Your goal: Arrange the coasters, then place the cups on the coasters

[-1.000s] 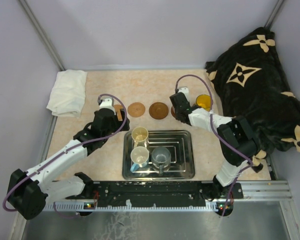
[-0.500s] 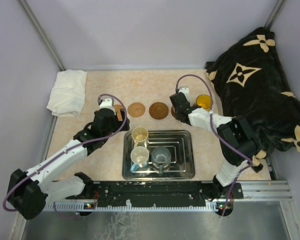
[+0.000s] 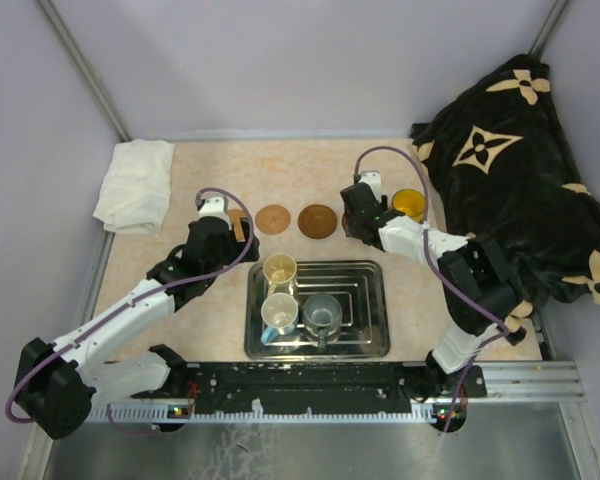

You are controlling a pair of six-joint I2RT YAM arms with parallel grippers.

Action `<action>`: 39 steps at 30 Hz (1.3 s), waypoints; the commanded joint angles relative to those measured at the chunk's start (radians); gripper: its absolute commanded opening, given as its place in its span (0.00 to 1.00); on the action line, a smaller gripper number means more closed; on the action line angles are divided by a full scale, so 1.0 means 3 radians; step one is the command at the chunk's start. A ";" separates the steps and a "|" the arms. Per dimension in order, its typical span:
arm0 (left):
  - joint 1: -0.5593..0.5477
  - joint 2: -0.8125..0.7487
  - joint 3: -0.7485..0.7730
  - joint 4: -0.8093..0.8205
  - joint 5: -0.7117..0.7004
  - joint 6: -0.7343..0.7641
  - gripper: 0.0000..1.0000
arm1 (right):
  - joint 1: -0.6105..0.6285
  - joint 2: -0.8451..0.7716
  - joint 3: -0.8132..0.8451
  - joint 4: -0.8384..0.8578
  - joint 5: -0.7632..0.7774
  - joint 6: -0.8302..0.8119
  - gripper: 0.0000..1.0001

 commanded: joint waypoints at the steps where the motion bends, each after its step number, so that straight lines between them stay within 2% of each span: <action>1: 0.0005 -0.0020 0.0000 0.0033 0.0009 -0.0005 1.00 | -0.0014 -0.0250 0.0019 0.0111 0.0106 0.0014 0.58; 6: 0.0005 -0.0034 -0.0002 0.0026 0.0004 -0.0009 0.99 | -0.0014 -0.0441 -0.0026 0.0067 0.0095 0.0024 0.64; 13: 0.0004 -0.0035 0.0009 0.0027 -0.0001 -0.0001 1.00 | 0.0132 -0.0843 -0.0165 -0.0121 0.0255 0.0155 0.66; 20: 0.0005 -0.0058 0.0018 0.0008 -0.0001 -0.0007 1.00 | 0.0788 -0.1391 -0.0385 -0.0622 0.0678 0.0548 0.67; 28: 0.0005 -0.0117 -0.0027 0.0017 0.0067 -0.0008 0.99 | 0.1562 -0.1858 -0.0667 -0.1323 0.0347 0.1240 0.67; 32: 0.0005 -0.0117 -0.0034 -0.0005 0.0103 -0.0039 1.00 | 0.1999 -0.1935 -0.0692 -0.1636 0.0328 0.1519 0.67; 39: 0.0005 -0.0141 -0.0044 -0.0044 0.0122 -0.0072 1.00 | 0.2633 -0.1920 -0.0591 -0.1856 0.0327 0.1866 0.68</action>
